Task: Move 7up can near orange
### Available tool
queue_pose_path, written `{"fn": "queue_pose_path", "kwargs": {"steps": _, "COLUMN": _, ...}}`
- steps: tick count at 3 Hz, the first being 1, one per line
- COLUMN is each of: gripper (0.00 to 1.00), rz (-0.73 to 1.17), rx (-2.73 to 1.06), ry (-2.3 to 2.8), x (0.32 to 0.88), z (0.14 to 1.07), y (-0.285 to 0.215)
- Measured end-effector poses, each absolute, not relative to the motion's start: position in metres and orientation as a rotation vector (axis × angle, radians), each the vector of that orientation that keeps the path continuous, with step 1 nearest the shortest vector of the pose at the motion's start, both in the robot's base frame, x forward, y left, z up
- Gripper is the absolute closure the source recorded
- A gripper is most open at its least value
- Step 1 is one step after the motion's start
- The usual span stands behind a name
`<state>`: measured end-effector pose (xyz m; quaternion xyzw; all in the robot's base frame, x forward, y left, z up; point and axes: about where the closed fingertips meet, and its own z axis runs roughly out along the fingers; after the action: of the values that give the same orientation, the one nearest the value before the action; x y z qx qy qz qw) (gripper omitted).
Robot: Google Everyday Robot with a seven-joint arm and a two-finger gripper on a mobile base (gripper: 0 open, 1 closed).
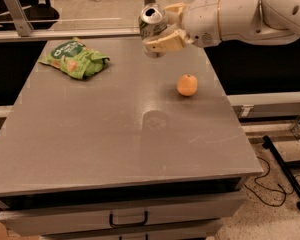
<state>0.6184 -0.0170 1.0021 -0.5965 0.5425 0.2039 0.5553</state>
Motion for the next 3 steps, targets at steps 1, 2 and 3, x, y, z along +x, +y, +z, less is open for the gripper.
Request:
{"fn": "queue_pose_path", "kwargs": {"steps": 1, "gripper": 1.0, "rz": 0.433, "rx": -1.343, "ry": 1.338, "x": 0.649, "z": 0.995, "y": -0.059}}
{"fn": "queue_pose_path", "kwargs": {"steps": 2, "gripper": 1.0, "rz": 0.404, "rx": -1.288, "ry": 1.403, "x": 0.663, "z": 0.985, "y": -0.095}}
{"fn": "queue_pose_path", "kwargs": {"steps": 3, "gripper": 1.0, "rz": 0.397, "rx": -1.233, "ry": 1.466, "x": 0.664, "z": 0.968, "y": -0.123}}
